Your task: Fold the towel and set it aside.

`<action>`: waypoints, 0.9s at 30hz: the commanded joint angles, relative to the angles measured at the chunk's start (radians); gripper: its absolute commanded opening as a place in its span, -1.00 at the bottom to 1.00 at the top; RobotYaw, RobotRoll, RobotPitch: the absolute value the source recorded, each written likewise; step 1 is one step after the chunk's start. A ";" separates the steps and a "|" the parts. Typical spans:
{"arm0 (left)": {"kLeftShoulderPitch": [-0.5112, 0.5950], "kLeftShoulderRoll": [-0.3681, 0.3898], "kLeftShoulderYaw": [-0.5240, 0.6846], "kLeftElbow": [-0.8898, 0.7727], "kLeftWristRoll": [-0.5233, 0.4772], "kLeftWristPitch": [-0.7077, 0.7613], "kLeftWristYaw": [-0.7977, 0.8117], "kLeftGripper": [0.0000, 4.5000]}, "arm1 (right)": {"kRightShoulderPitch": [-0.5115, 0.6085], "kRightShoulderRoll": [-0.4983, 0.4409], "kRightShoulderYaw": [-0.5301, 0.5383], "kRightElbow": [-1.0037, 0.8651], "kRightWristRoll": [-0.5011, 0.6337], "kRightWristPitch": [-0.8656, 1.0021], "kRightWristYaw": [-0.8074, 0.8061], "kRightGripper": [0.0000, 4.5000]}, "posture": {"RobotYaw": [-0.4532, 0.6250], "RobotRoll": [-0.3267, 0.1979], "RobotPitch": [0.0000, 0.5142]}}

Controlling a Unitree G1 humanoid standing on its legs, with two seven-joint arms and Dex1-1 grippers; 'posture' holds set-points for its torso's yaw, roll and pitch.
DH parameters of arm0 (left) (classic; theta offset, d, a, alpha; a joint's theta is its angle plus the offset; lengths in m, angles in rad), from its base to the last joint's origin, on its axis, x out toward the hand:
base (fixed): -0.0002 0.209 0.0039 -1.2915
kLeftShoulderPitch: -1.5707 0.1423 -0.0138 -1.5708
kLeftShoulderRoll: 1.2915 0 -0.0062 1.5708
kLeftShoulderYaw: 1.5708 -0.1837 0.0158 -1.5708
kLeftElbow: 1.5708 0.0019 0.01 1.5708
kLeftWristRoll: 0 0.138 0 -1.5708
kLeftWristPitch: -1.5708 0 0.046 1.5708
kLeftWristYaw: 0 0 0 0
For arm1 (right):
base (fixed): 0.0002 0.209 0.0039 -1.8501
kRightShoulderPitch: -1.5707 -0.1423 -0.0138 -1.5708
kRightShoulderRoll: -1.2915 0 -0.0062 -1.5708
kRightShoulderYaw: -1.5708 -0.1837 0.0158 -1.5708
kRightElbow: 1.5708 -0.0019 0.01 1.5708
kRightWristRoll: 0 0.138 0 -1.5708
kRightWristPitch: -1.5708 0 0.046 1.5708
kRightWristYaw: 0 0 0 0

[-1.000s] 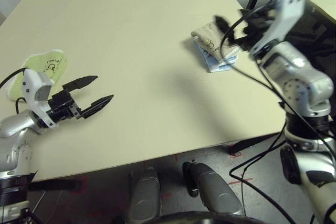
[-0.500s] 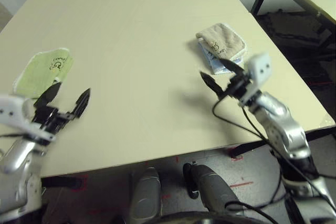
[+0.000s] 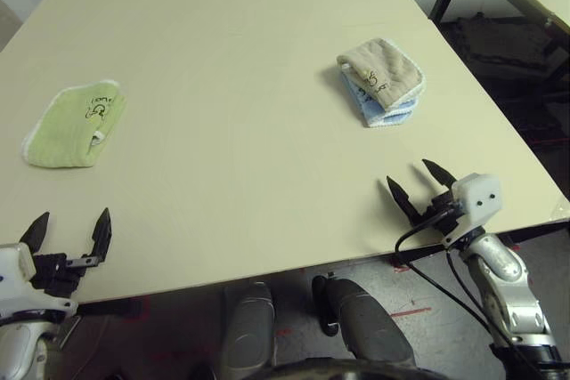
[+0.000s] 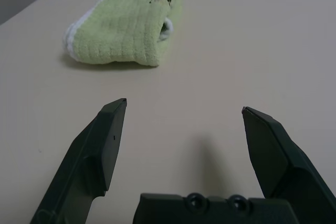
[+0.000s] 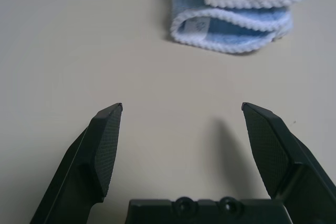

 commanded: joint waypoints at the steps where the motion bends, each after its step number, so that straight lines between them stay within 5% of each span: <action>1: 0.005 0.017 0.023 0.056 -0.009 -0.037 -0.008 1.00 | -0.009 0.001 -0.029 0.044 0.011 -0.024 0.010 0.99 | -0.20 0.25 -0.36; 27: -0.001 0.022 -0.027 0.118 0.012 -0.143 -0.024 1.00 | -0.056 0.037 -0.023 0.074 0.002 -0.016 0.012 0.99 | -0.17 0.25 -0.26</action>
